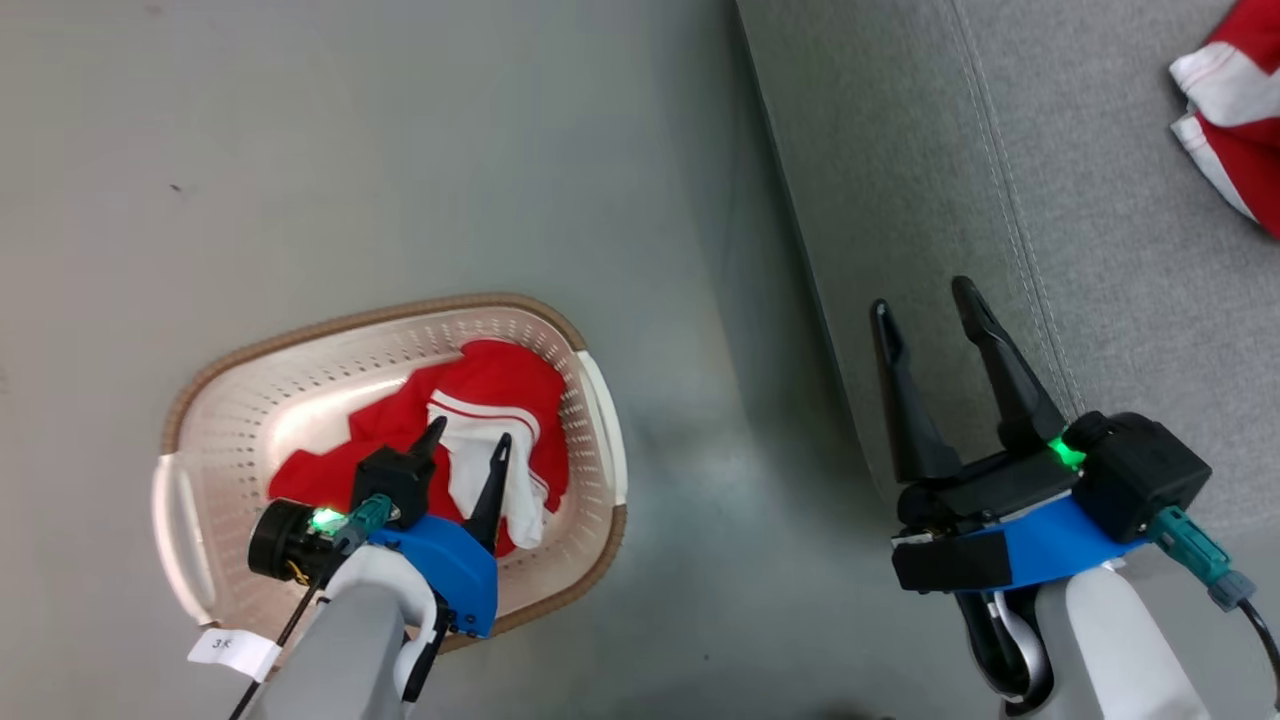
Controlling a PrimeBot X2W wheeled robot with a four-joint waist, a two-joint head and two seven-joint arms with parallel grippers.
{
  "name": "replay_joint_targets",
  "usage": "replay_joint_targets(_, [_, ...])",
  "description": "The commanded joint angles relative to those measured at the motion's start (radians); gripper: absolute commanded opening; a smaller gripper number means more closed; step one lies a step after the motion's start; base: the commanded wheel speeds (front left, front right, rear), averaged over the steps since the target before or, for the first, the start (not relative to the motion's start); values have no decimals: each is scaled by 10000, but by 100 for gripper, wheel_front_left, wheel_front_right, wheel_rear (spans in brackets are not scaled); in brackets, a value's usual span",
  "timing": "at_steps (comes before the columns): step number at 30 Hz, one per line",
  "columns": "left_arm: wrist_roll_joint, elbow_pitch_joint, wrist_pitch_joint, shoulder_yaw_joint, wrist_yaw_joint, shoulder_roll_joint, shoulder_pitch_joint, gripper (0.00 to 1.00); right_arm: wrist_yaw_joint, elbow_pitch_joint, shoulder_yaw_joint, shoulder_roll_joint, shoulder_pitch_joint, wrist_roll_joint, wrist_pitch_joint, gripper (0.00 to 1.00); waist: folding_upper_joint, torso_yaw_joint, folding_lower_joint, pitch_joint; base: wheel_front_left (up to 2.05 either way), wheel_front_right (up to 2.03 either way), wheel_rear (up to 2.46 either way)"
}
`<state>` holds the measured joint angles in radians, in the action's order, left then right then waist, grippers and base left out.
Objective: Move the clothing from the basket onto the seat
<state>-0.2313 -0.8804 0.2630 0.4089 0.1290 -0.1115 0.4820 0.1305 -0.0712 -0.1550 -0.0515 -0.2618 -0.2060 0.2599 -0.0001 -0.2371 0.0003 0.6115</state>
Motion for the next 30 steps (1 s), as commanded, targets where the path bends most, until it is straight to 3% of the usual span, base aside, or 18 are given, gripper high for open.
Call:
replay_joint_targets(1, [54, -83, 27, 47, 15, -94, 195, 100, 5, 73, -96, 17, -186, -62, 61, 100, 1, -531, -3, 608, 0, 0, 0])
replay_joint_targets(10, [148, -790, 27, -87, -90, -488, 754, 100, 5, 485, -961, 17, -664, -533, 59, 100, 1, -1249, -3, 1684, 0, 0, 0])
replay_joint_targets(21, [74, -2043, -59, -68, -244, -670, 1506, 100, 5, 684, -1237, 19, -736, -1051, 60, 100, 1, -1823, -3, 2489, 0, 0, 0])
replay_joint_targets(30, [-71, -2855, -624, -185, -840, -745, 1948, 100, 5, 850, -1363, 19, -705, -1340, 61, 100, 1, -2172, -3, 2777, 0, 0, 0])
